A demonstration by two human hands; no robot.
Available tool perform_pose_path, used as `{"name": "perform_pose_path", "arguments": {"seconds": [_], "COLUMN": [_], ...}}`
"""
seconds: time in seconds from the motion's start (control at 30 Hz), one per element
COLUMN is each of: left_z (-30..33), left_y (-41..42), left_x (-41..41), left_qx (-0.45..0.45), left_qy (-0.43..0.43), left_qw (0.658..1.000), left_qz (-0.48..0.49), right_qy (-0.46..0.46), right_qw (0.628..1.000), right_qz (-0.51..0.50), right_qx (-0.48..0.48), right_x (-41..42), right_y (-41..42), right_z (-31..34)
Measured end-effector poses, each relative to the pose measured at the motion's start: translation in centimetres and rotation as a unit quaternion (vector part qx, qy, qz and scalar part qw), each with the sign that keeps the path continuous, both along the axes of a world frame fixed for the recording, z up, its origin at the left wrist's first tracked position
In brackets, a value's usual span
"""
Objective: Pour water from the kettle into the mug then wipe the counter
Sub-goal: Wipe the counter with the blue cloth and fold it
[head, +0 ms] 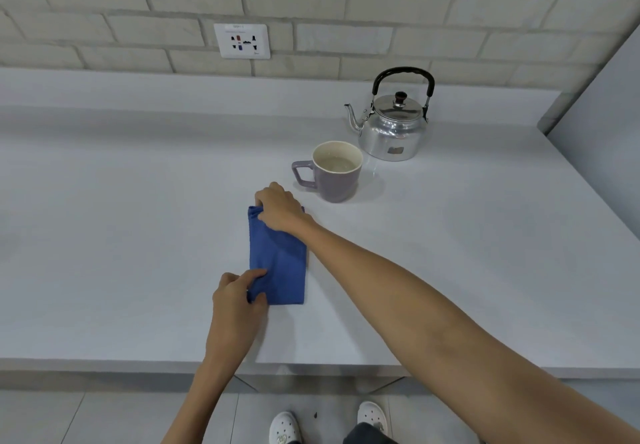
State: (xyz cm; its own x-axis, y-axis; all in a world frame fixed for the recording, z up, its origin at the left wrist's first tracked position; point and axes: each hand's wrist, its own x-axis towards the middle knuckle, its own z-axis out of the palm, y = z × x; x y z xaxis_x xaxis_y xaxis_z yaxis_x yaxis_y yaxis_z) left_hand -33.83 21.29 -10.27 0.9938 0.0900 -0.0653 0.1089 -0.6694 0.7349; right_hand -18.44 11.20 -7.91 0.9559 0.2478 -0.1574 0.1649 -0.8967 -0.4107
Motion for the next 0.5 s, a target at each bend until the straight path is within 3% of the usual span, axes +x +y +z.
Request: {"name": "perform_pose_path", "arguments": {"seconds": [0.2, 0.37, 0.43, 0.5], "left_z": [0.3, 0.0, -0.2, -1.2], "left_y": [2.0, 1.1, 0.1, -0.8], "left_x": [0.3, 0.0, 0.1, 0.2], "left_qx": [0.04, 0.225, 0.264, 0.295], "left_qy": [0.0, -0.028, -0.037, -0.039], "left_qw": [0.998, 0.973, 0.964, 0.952], "left_qz": [0.046, 0.048, -0.01, -0.076], "right_qy": [-0.02, -0.011, -0.053, -0.077], "right_qw": [0.995, 0.988, 0.989, 0.995], "right_qz": [-0.019, -0.009, -0.026, -0.022], "right_qx": [0.092, 0.154, 0.137, 0.053], "right_x": [0.8, 0.1, -0.5, -1.1], "right_y": [2.4, 2.2, 1.8, 1.4], "right_z": [-0.9, -1.2, -1.2, -1.5]}}
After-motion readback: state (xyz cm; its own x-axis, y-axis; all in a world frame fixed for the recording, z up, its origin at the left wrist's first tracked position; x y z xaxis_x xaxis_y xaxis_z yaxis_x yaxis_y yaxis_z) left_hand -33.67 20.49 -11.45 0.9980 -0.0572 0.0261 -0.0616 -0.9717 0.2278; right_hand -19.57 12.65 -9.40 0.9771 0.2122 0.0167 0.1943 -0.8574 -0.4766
